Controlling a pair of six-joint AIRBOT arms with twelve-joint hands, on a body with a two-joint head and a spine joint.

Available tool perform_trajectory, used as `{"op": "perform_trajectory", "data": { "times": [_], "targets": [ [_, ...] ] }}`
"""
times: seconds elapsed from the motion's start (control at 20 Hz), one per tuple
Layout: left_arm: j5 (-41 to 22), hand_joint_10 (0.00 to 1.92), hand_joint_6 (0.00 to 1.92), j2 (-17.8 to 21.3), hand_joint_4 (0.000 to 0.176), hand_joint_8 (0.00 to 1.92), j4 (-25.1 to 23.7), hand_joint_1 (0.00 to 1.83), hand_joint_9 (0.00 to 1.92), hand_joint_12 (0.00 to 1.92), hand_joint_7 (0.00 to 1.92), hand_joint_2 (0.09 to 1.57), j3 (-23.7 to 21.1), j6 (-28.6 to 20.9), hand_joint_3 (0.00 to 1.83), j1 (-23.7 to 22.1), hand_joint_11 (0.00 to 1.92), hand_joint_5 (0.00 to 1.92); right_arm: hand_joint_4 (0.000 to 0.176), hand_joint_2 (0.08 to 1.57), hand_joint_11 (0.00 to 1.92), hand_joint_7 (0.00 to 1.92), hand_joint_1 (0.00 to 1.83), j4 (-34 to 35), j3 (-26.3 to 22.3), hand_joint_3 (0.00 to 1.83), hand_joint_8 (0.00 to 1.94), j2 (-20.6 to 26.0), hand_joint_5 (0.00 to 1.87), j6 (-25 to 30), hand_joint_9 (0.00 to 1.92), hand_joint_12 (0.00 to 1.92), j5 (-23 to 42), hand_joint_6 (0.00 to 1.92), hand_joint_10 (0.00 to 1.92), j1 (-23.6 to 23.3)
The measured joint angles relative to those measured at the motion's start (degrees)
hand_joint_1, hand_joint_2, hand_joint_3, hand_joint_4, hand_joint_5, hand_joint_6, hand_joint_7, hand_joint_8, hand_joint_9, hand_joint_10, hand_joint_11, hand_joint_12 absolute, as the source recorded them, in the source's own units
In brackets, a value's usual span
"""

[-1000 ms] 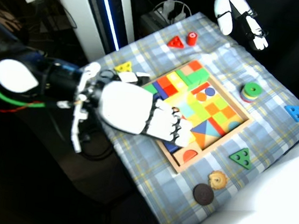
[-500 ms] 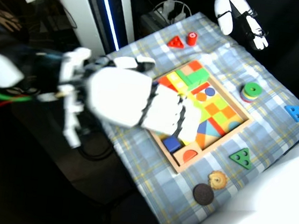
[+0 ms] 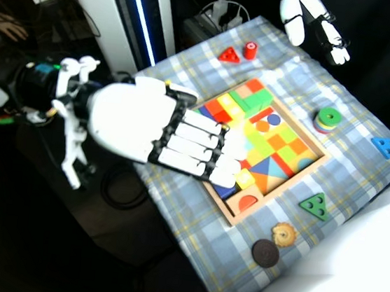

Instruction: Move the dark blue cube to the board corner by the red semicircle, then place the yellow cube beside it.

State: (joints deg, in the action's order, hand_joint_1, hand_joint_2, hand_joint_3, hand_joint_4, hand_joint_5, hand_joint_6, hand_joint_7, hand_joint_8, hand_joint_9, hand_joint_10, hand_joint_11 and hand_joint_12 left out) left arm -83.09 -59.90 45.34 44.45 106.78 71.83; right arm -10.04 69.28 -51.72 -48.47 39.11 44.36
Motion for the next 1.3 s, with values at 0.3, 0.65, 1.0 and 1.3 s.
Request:
{"op": "perform_trajectory", "data": {
  "times": [0.3,0.65,1.0,1.3],
  "targets": [
    [0.0,0.00,0.00,0.0,0.039,0.00,0.1,0.00,0.10,0.00,0.13,1.38,0.0,0.0,0.00,0.0,0.00,0.16,0.089,0.90,0.00,0.00,0.00,-9.4,8.9,0.00,0.00,-8.8,0.30,11.5,0.00,0.00,-4.3,0.00,0.00,0.0],
    [0.0,0.00,0.00,0.0,0.031,0.00,0.2,0.00,0.10,0.00,0.13,1.38,0.0,0.0,0.00,0.0,0.00,0.16,0.143,0.88,0.00,0.00,0.00,-10.8,11.1,0.00,0.00,-10.3,0.32,12.7,0.00,0.00,-6.8,0.01,0.00,-0.3],
    [0.0,0.00,0.00,0.0,0.037,0.00,0.2,0.00,0.10,0.00,0.12,1.38,0.0,0.0,0.00,0.0,0.00,0.17,0.168,0.85,0.00,0.00,0.00,-11.1,11.0,0.00,0.00,-10.5,0.26,12.7,0.00,0.00,-7.2,0.00,0.00,-1.3],
    [0.1,0.00,0.00,0.0,0.030,0.00,0.1,0.00,0.09,0.00,0.12,1.38,0.0,0.0,0.00,0.0,0.00,0.16,0.170,0.85,0.00,0.00,0.00,-11.3,9.3,0.00,0.00,-7.6,0.30,12.7,0.00,0.00,-7.1,0.01,0.00,-2.5]
  ]
}}
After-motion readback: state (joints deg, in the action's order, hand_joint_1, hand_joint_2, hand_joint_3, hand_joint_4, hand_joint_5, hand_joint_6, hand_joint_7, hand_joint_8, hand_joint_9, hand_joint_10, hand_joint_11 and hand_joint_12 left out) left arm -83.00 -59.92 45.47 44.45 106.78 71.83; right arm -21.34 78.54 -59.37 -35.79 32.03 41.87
